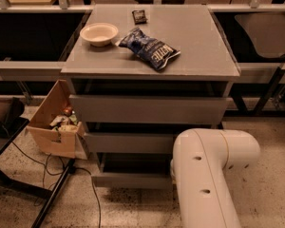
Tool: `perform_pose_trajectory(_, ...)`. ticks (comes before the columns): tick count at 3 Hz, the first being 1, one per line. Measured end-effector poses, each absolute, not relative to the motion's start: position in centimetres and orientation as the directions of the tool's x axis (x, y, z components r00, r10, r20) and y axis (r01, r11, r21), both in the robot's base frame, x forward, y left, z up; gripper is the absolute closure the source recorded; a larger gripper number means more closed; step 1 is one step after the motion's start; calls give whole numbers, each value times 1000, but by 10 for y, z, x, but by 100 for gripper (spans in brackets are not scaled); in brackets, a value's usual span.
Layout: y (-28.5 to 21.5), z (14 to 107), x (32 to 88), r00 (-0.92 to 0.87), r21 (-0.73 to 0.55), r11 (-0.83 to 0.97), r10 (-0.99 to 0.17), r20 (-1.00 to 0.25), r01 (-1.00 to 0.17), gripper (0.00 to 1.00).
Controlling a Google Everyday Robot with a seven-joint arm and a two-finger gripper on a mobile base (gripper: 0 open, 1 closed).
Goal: Open bottom drawer
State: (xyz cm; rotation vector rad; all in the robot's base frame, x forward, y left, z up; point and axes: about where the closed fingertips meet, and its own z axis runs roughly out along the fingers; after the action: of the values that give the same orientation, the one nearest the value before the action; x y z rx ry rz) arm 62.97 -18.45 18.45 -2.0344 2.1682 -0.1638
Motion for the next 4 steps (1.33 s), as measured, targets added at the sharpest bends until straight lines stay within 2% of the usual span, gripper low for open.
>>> perform_pose_trajectory(1,-185,191,630,-59,-191,67,-997,-44,-979,100)
perform_pose_trajectory(4,-224,201,600,-114,-172,112,-993,2,-979,100)
